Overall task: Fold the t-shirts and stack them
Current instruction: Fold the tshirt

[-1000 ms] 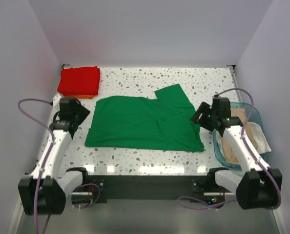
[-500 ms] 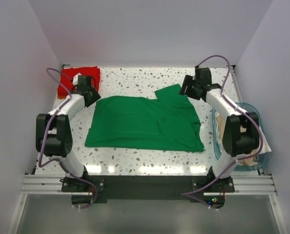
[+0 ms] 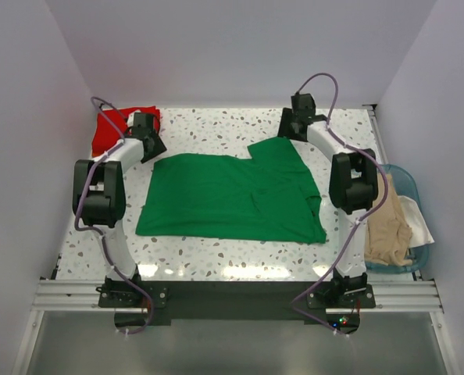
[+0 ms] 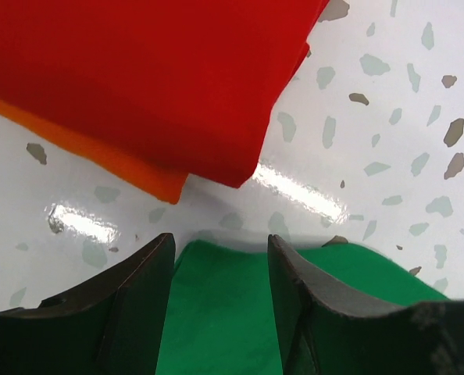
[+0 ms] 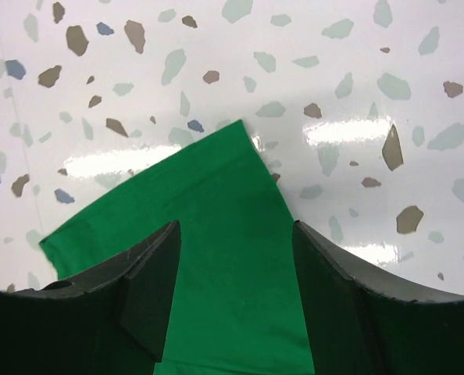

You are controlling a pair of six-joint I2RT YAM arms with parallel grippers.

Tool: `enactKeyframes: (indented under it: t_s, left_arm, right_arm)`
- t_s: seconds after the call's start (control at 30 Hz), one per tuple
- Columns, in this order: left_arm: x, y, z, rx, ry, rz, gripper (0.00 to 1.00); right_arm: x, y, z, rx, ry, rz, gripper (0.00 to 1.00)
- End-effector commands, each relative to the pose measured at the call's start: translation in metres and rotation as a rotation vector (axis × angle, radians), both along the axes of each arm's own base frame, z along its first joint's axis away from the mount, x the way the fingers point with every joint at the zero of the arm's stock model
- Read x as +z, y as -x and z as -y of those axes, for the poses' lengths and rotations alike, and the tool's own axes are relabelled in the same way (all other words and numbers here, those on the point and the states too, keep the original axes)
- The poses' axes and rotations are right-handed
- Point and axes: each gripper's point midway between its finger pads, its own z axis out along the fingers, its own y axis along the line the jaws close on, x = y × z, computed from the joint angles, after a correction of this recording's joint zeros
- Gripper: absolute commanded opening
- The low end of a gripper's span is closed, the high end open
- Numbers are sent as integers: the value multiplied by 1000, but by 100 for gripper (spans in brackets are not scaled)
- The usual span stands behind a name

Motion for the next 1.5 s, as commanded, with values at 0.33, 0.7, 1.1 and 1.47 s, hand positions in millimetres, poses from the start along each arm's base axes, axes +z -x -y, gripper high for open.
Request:
enactKeyframes:
  t_s: [0.33, 0.7, 1.1, 1.47]
  left_arm:
    - [-7, -15, 22, -108, -60, 11, 53]
    - [-12, -12, 35, -129, -52, -4, 32]
    - [-9, 4, 30, -108, -71, -27, 10]
    - [-4, 7, 24, -99, -103, -29, 35]
  right_arm:
    - [-41, -23, 6, -13, 122, -70, 62]
    - [-51, -16, -1, 9, 89, -99, 31]
    - [-8, -10, -2, 16, 39, -31, 0]
    - [62, 7, 3, 8, -33, 101, 0]
